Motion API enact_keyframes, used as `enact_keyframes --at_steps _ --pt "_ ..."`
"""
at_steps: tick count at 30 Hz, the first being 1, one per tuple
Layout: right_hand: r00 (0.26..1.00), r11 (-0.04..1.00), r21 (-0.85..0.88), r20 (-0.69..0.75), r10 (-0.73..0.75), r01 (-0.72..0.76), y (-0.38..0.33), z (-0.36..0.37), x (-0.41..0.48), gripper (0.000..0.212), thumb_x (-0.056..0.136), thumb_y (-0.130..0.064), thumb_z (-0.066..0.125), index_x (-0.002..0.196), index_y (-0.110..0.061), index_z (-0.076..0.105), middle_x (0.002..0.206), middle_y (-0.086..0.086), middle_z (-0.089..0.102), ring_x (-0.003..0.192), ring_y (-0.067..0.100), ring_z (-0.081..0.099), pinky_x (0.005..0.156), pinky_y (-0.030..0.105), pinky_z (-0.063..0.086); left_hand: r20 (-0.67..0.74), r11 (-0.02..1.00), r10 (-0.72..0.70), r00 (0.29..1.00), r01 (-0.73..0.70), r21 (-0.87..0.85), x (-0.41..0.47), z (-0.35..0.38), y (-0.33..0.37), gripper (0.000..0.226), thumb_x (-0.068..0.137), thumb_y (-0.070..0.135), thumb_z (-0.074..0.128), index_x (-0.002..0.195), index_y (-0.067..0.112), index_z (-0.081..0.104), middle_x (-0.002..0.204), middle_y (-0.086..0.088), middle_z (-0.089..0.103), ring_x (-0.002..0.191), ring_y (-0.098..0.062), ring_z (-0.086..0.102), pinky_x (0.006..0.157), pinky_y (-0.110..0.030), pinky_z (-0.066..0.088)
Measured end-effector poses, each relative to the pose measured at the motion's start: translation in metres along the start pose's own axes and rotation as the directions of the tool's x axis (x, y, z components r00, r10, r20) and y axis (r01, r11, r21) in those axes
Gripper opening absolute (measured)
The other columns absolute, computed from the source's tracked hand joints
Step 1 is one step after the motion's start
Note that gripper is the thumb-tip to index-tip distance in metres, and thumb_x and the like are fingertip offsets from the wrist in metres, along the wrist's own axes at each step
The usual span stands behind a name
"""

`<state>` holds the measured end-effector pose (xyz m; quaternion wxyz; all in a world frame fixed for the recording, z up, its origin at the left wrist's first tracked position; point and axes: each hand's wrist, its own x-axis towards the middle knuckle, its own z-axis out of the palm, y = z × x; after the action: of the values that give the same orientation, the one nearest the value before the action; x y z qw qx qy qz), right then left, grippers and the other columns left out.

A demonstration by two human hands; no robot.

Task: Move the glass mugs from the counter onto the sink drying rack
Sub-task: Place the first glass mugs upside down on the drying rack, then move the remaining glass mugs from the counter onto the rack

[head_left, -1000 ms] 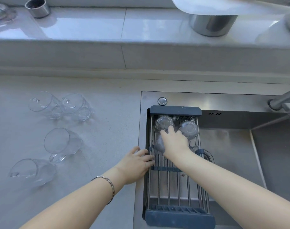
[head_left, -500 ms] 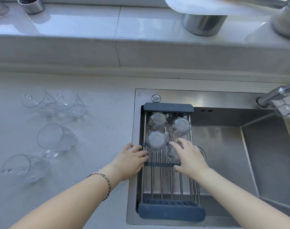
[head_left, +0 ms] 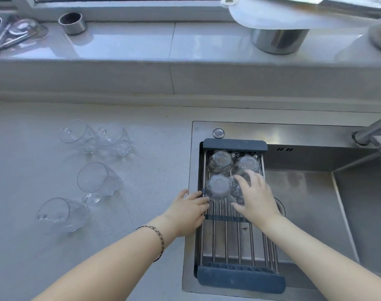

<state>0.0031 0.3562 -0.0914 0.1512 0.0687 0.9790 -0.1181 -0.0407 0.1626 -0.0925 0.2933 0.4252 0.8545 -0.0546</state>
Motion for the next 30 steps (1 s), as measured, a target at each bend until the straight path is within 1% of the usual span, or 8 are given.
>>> enact_keyframes --at_steps 4,7,9,12,17,20,26,30 --pt "0.987 0.978 0.13 0.003 -0.163 0.161 -0.044 -0.027 0.009 0.052 0.083 -0.022 0.064 0.131 -0.013 0.046 0.131 0.009 0.049 0.127 0.026 0.039 0.103 0.036 0.036 -0.465 0.993 -0.11 0.878 0.074 -0.093 -0.036 -0.009 -0.027 0.041 0.079 0.019 0.037 0.109 0.019 0.064 0.121 0.0 0.067 0.116 -0.021 0.06 0.105 -0.039 0.033" --pt "0.963 0.937 0.232 0.003 -0.27 0.262 -0.09 -0.037 0.025 0.049 0.086 -0.013 0.058 0.133 -0.012 0.044 0.133 0.007 0.048 0.128 0.024 0.039 0.104 0.035 0.036 -0.639 0.931 -0.35 0.686 0.331 -0.154 -0.075 -0.021 -0.066 0.052 0.072 0.024 0.047 0.122 0.016 0.048 0.135 -0.007 0.054 0.126 -0.024 0.039 0.102 -0.039 0.025" --pt "0.95 0.917 0.262 -0.001 -0.312 0.302 -0.124 -0.038 0.04 0.054 0.086 -0.008 0.055 0.137 -0.011 0.037 0.138 0.008 0.043 0.129 0.025 0.038 0.104 0.035 0.037 -0.548 0.825 -0.552 0.629 0.506 -0.251 -0.098 -0.029 -0.091 0.076 0.074 0.034 0.062 0.14 0.016 0.029 0.152 -0.009 0.024 0.139 -0.027 0.019 0.11 -0.041 0.016" --pt "0.944 0.914 0.262 0.033 -0.329 0.309 -0.174 -0.036 0.07 0.066 0.086 -0.006 0.055 0.143 -0.012 0.022 0.149 0.007 0.026 0.132 0.028 0.034 0.102 0.04 0.04 -0.181 0.64 -0.765 0.618 0.698 -0.321 -0.122 -0.04 -0.121 0.101 0.076 0.055 0.062 0.149 0.02 0.001 0.159 -0.009 -0.003 0.146 -0.028 0.002 0.117 -0.042 0.012" --pt "0.968 0.871 0.458 0.079 -0.24 0.178 -0.249 -0.033 0.13 0.097 0.079 -0.019 0.072 0.147 -0.008 0.003 0.156 0.01 0.01 0.144 0.025 0.017 0.115 0.038 0.024 -0.015 0.562 -0.794 0.607 0.725 -0.398 -0.128 -0.034 -0.156 0.083 0.077 0.048 0.063 0.143 0.02 0.021 0.146 -0.006 0.033 0.128 -0.029 0.042 0.095 -0.04 0.042" --pt "0.977 0.759 0.651 0.156 -0.143 0.007 -0.279 -0.026 0.159 0.112 0.069 -0.023 0.081 0.147 -0.009 0.002 0.156 0.007 0.012 0.144 0.021 0.017 0.115 0.035 0.021 -0.021 0.547 -0.793 0.608 0.698 -0.462 -0.127 -0.031 -0.164 0.062 0.076 0.043 0.065 0.128 0.02 0.04 0.131 -0.002 0.046 0.118 -0.026 0.049 0.083 -0.036 0.045" --pt "0.998 0.59 0.805 0.068 0.01 -0.061 -0.295 0.001 0.167 0.09 0.063 -0.017 0.084 0.136 -0.014 0.031 0.141 0.006 0.042 0.128 0.02 0.043 0.102 0.031 0.039 -0.079 0.57 -0.783 0.617 0.662 -0.486 -0.125 -0.02 -0.168 0.065 0.075 0.043 0.068 0.128 0.018 0.04 0.127 -0.002 0.045 0.112 -0.028 0.053 0.08 -0.036 0.047" --pt "0.977 0.391 0.911 0.055 0.204 -0.133 -0.262 -0.001 0.134 0.078 0.066 -0.019 0.082 0.131 -0.014 0.039 0.123 0.012 0.049 0.109 0.022 0.052 0.092 0.032 0.043 -0.088 0.581 -0.773 0.629 0.646 -0.495 -0.126 -0.018 -0.169 0.068 0.075 0.043 0.068 0.129 0.017 0.038 0.128 -0.005 0.043 0.11 -0.031 0.055 0.079 -0.038 0.049"
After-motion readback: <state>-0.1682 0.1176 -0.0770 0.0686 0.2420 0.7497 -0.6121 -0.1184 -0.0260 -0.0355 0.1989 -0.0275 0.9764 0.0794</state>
